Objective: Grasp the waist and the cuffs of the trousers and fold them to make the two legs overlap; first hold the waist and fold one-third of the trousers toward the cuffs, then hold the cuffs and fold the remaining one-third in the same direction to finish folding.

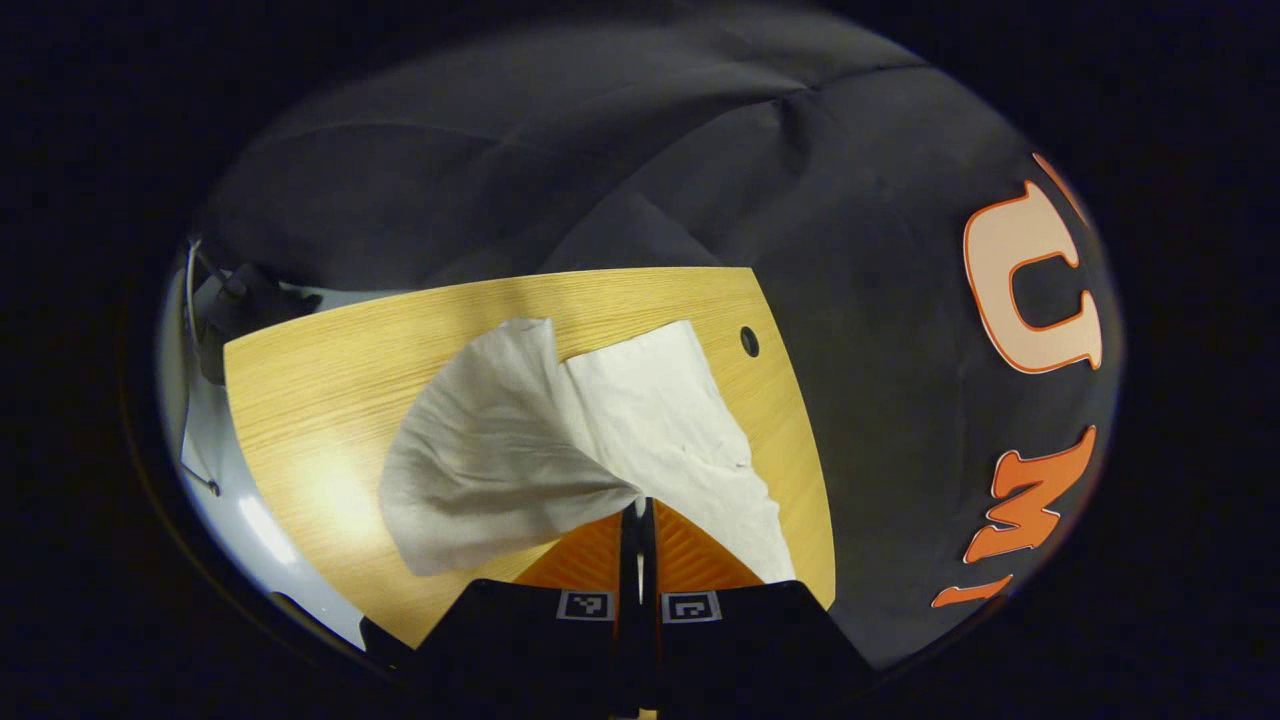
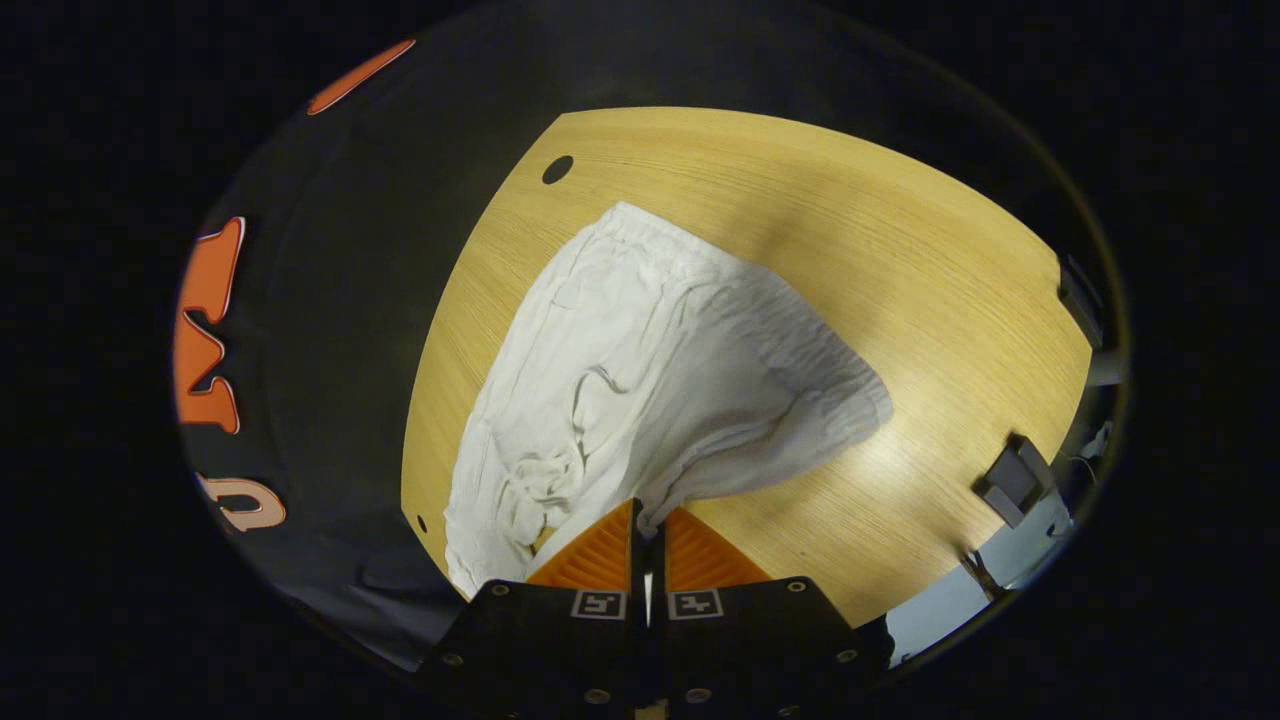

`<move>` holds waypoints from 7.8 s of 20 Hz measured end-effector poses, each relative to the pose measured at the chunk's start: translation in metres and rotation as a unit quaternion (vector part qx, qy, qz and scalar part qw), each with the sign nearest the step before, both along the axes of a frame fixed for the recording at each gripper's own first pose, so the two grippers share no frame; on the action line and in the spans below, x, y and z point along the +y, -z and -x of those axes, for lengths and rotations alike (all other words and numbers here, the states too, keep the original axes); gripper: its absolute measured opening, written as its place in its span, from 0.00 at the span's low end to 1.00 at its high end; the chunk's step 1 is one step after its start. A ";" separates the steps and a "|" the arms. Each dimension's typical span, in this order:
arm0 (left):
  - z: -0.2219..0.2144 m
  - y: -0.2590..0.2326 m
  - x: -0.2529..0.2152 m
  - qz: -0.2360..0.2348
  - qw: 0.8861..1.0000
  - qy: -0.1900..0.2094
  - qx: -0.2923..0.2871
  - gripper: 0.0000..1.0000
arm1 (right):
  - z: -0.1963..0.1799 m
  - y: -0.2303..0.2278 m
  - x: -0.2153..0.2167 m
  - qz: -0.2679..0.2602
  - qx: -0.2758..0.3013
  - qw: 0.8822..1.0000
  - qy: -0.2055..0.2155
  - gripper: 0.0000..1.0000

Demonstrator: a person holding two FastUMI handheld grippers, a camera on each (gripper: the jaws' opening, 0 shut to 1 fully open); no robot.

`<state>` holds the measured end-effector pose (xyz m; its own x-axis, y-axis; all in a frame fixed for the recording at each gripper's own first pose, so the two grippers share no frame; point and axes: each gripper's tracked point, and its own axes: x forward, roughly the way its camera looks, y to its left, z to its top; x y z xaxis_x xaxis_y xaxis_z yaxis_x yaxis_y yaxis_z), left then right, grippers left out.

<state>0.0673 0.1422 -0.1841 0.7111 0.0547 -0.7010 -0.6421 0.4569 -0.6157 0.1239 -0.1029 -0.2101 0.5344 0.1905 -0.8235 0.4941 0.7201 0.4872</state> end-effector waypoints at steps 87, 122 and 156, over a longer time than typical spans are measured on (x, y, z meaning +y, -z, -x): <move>-0.103 -0.174 -0.068 -0.549 0.809 0.161 -0.132 0.96 | -0.127 -0.002 -0.111 0.112 -0.173 0.977 0.051 0.04; -0.054 -0.139 0.201 -0.504 0.836 0.169 -0.138 1.00 | 0.029 -0.043 0.121 0.279 -0.270 0.870 -0.305 0.04; -0.022 0.114 0.132 0.024 0.999 -0.021 0.018 0.98 | 0.051 -0.031 -0.026 0.256 -0.187 0.908 -0.274 0.99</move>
